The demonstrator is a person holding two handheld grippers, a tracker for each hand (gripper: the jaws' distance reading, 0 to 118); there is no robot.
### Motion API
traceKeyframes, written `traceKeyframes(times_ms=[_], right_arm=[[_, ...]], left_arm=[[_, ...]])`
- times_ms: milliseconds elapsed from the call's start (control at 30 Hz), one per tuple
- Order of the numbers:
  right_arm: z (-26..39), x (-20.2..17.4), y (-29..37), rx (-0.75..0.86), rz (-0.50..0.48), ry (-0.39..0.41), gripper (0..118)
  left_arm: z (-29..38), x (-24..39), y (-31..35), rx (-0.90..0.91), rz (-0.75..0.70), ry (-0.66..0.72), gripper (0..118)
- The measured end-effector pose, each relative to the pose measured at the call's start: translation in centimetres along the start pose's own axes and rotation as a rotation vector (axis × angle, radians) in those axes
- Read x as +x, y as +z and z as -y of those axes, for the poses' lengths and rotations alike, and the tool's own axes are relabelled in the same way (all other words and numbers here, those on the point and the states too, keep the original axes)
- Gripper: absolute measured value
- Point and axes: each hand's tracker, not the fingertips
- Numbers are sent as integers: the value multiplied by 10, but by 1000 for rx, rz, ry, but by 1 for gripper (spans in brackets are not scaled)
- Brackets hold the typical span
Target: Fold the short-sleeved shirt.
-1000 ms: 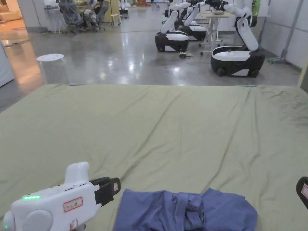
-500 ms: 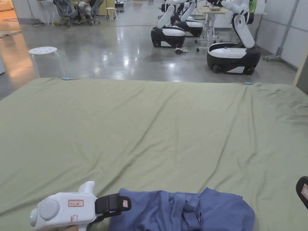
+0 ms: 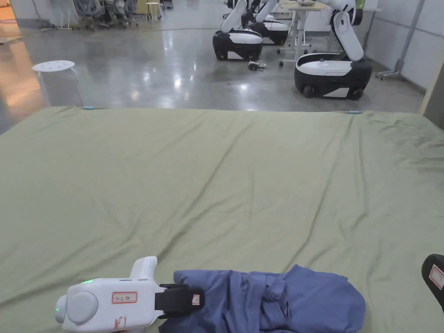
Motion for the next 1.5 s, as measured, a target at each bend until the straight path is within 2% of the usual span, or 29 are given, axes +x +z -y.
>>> traceKeyframes(times_ms=[33, 133, 233, 467, 600, 633, 733, 967, 1133, 1333, 1400, 1500], right_arm=[[0, 2, 0, -2, 0, -9, 0], [0, 4, 0, -2, 7, -30, 0], [-1, 6, 1, 7, 4, -43, 0], [-2, 5, 0, 11, -4, -41, 0], [0, 3, -2, 11, -13, -50, 0], [0, 2, -3, 10, -17, -51, 0], [1, 0, -3, 9, -27, -44, 0], [-1, 4, 3, 23, -21, -43, 0], [-3, 14, 13, 39, -3, -63, 0], [0, 25, 23, 41, 27, -82, 0], [0, 28, 27, 43, 41, -77, 0], [1, 34, 31, 45, 58, -85, 0]], left_arm=[[1, 1, -2, 13, -13, 28, 13], [-9, -1, 8, 78, -116, -12, 13], [-19, -19, 36, 152, -140, 89, 13], [-29, -38, 133, 272, -342, 77, 13], [-25, -24, 172, 249, -383, 76, 13], [-26, -23, 173, 228, -416, 56, 13], [-27, -10, 168, 211, -396, 61, 13], [-47, 70, 108, 215, -172, 20, 13], [-50, 107, 28, 98, -210, -34, 13], [-45, 106, -70, 9, -227, 11, 13], [-37, 115, -98, -45, -273, -92, 13], [-28, 115, -129, -89, -332, -110, 13]])
